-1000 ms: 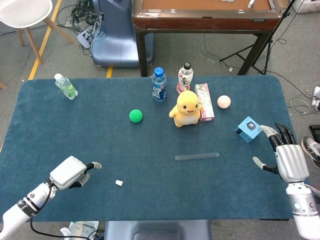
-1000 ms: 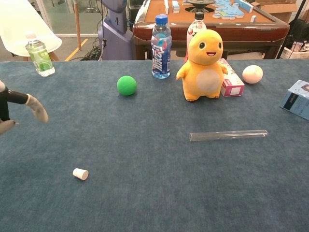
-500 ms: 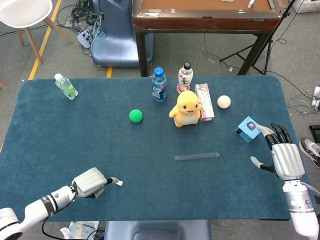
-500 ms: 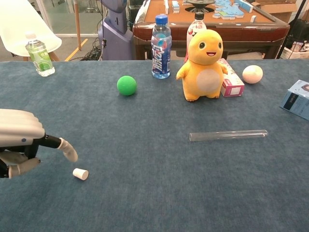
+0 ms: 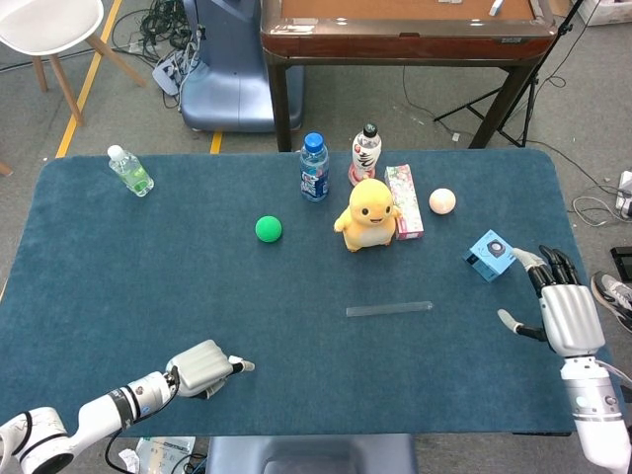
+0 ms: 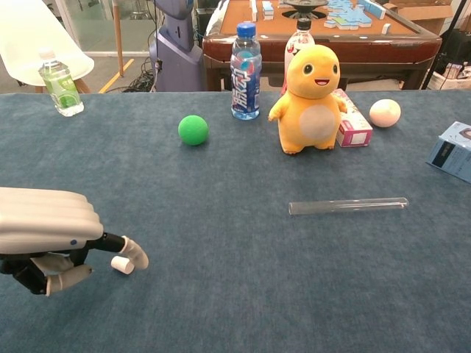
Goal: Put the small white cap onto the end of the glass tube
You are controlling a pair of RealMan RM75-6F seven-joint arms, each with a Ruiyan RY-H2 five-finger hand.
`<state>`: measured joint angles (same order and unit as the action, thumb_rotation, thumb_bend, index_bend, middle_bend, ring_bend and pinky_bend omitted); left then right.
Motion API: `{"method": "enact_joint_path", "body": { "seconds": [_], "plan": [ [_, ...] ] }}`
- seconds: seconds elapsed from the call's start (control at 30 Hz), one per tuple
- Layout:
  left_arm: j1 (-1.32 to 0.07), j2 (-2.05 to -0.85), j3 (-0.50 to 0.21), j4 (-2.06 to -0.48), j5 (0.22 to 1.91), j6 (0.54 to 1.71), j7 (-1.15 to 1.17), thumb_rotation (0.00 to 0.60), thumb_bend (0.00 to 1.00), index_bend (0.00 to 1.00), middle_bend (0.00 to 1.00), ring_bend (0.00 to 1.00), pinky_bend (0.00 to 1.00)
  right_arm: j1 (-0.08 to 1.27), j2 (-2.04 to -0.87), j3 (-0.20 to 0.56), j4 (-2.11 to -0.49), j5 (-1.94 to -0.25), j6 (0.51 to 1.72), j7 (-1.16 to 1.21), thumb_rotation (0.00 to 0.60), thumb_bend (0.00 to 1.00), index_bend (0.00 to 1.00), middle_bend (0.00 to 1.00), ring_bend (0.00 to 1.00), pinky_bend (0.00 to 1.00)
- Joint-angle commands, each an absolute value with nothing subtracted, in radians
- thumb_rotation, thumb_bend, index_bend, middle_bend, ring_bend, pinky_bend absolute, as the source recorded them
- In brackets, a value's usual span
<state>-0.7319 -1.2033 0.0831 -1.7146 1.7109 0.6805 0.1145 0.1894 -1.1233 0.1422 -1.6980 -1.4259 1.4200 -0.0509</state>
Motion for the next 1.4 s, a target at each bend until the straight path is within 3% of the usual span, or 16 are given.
{"method": "enact_joint_path", "body": {
  "seconds": [0.03,0.47,1.4],
  "plan": [
    [-0.732,-1.216,0.088,-1.708,1.693,0.678,0.135,0.6,0.65,0.17,1.0,1.0,0.97,0.188,-1.124,0.142,-1.695,-1.426,1.422,-0.047,0.6,0.18,0.09,0.22,0.08,0.06],
    [-0.734,-1.253,0.098,-1.667,1.624,0.676,0.184,0.6,0.65,0.17,1.0,1.0,0.97,0.179,-1.124,0.141,-1.689,-1.426,1.434,-0.037,0.6,0.18,0.09,0.22,0.08,0.06],
    [-0.721,-1.157,0.133,-1.719,1.594,0.731,0.209,0.6,0.65,0.18,1.0,1.0,0.97,0.179,-1.134,0.14,-1.689,-1.437,1.442,-0.035,0.6,0.18,0.09,0.22,0.08,0.06]
  ]
}}
